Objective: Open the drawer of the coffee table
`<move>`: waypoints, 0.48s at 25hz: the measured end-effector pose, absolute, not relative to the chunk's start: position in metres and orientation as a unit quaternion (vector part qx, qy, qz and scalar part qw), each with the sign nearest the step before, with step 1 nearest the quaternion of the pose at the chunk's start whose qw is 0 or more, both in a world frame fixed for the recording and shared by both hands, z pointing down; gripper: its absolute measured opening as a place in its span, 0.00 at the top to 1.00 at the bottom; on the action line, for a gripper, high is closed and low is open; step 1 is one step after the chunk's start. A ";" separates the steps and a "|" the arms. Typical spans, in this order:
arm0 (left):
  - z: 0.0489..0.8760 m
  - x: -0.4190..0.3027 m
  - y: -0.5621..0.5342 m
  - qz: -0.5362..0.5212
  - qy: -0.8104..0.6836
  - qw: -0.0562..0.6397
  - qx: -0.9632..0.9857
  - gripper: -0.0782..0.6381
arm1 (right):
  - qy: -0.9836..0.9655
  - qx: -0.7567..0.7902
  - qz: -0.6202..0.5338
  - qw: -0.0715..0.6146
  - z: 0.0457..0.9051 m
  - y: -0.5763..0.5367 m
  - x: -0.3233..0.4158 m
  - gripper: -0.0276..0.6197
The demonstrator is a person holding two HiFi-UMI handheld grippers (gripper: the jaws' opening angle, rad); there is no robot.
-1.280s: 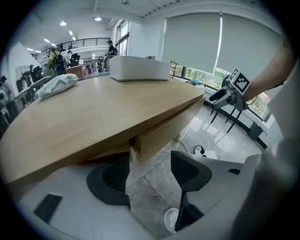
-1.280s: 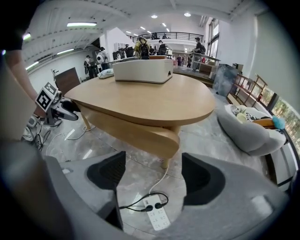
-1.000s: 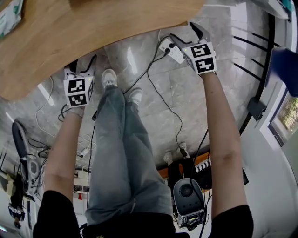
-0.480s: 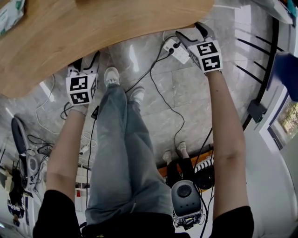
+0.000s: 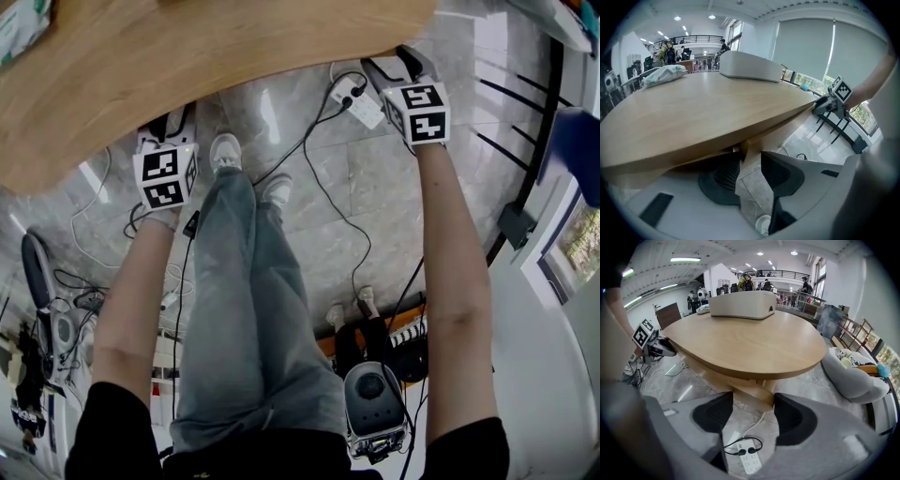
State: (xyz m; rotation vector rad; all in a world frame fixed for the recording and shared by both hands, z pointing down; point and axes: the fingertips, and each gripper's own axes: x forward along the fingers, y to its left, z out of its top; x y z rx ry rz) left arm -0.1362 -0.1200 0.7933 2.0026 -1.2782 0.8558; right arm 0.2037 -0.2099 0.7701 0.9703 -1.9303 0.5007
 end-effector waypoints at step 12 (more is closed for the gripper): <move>0.794 -0.136 -0.112 0.340 -0.489 0.296 0.746 0.70 | -0.780 0.391 0.194 0.448 0.770 -0.203 0.206 0.57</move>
